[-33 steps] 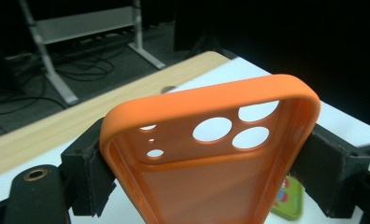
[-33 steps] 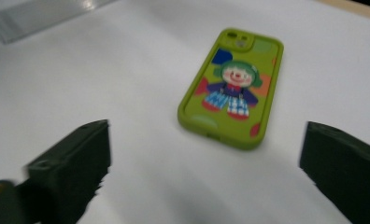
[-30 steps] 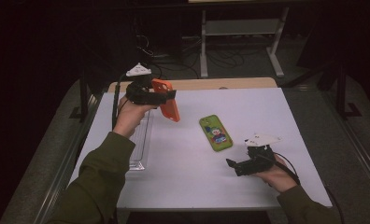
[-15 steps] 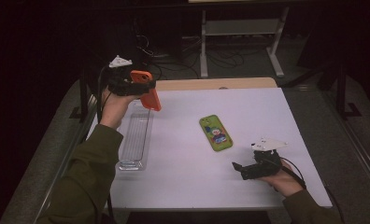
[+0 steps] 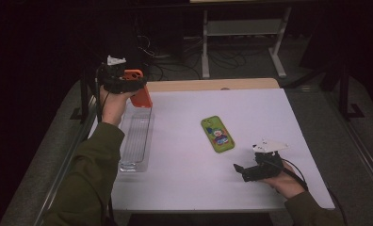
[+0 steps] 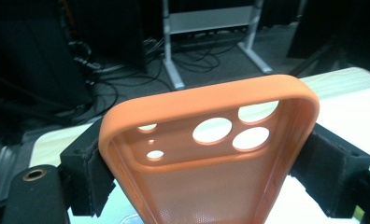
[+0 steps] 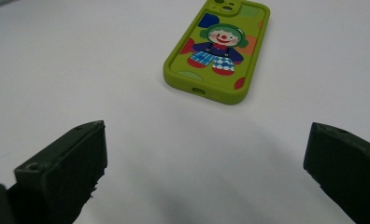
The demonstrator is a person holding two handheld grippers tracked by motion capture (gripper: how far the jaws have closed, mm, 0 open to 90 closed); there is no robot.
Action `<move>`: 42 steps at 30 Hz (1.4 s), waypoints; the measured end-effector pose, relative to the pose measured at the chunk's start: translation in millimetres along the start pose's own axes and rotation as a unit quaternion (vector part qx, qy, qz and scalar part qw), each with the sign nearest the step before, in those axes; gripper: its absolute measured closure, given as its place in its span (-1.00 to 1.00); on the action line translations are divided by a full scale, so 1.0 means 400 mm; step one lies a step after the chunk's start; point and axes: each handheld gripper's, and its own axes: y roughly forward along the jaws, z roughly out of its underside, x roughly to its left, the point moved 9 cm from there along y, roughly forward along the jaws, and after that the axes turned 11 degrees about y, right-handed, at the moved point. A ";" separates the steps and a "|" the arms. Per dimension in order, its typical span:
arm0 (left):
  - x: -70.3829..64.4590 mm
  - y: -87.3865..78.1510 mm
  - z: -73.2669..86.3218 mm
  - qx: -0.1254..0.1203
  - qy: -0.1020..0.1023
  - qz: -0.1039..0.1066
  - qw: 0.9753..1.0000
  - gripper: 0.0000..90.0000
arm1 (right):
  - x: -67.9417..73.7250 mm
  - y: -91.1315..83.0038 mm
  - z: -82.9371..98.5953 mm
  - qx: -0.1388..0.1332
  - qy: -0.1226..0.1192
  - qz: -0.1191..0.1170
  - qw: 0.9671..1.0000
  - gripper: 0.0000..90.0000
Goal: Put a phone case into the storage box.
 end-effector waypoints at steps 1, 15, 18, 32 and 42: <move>0.003 0.005 0.005 0.004 -0.001 -0.005 1.000 -0.66 | 0.000 0.000 0.000 0.000 -0.001 0.000 1.000 -1.00; 0.017 0.091 0.097 0.047 0.002 -0.053 0.997 -0.67 | 0.002 -0.001 -0.001 0.000 0.001 0.000 1.000 -1.00; 0.021 0.106 0.122 0.059 0.004 -0.056 0.997 -0.67 | 0.002 -0.002 -0.001 0.000 0.000 0.000 1.000 -1.00; 0.017 0.148 0.168 0.079 0.008 -0.062 0.995 -0.67 | 0.001 -0.002 0.000 0.001 0.001 -0.002 1.000 -1.00; 0.020 0.161 0.168 0.070 0.015 -0.064 0.995 -0.71 | -0.005 -0.003 -0.002 -0.001 -0.002 0.001 1.000 -1.00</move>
